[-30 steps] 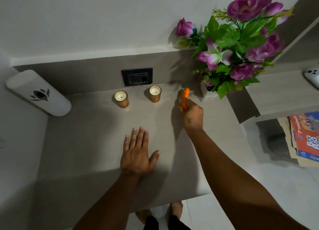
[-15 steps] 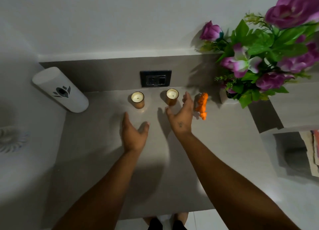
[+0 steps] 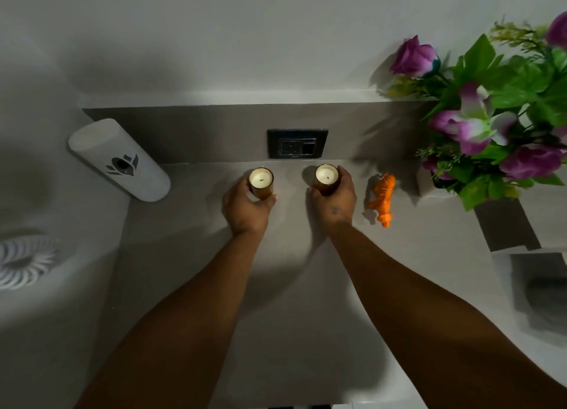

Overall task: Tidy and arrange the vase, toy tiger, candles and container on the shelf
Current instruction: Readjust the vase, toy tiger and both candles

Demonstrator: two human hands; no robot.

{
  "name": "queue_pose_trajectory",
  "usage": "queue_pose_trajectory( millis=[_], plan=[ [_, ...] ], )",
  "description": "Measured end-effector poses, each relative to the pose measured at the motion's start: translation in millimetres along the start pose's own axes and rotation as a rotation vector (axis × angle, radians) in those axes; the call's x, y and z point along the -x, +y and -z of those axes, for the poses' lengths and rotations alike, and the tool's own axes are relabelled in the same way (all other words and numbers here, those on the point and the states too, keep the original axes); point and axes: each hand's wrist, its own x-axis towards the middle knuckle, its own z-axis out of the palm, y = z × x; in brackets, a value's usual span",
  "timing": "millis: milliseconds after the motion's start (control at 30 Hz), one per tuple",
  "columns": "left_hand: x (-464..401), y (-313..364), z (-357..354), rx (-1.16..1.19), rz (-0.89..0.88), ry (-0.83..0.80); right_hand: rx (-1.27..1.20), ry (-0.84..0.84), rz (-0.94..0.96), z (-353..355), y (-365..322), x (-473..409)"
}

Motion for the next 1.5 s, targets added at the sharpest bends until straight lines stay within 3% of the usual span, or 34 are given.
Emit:
queue_pose_trajectory(
  millis=[833,1267,1367,1433,1500],
  plan=[
    [-11,-2,-6,-0.135,-0.031,0.009,0.011,0.074,-0.013,4,-10,4],
    [-7,-4,-3,-0.131,-0.050,-0.017,-0.022,0.025,0.007,5,1,0],
    [3,-9,6,-0.117,-0.052,-0.048,0.102,-0.018,-0.031,15,11,22],
    [15,-18,15,-0.208,-0.114,-0.090,0.226,-0.053,0.108,25,23,55],
    [29,-35,29,-0.399,-0.251,-0.104,0.443,-0.128,0.390,33,40,97]
  ],
)
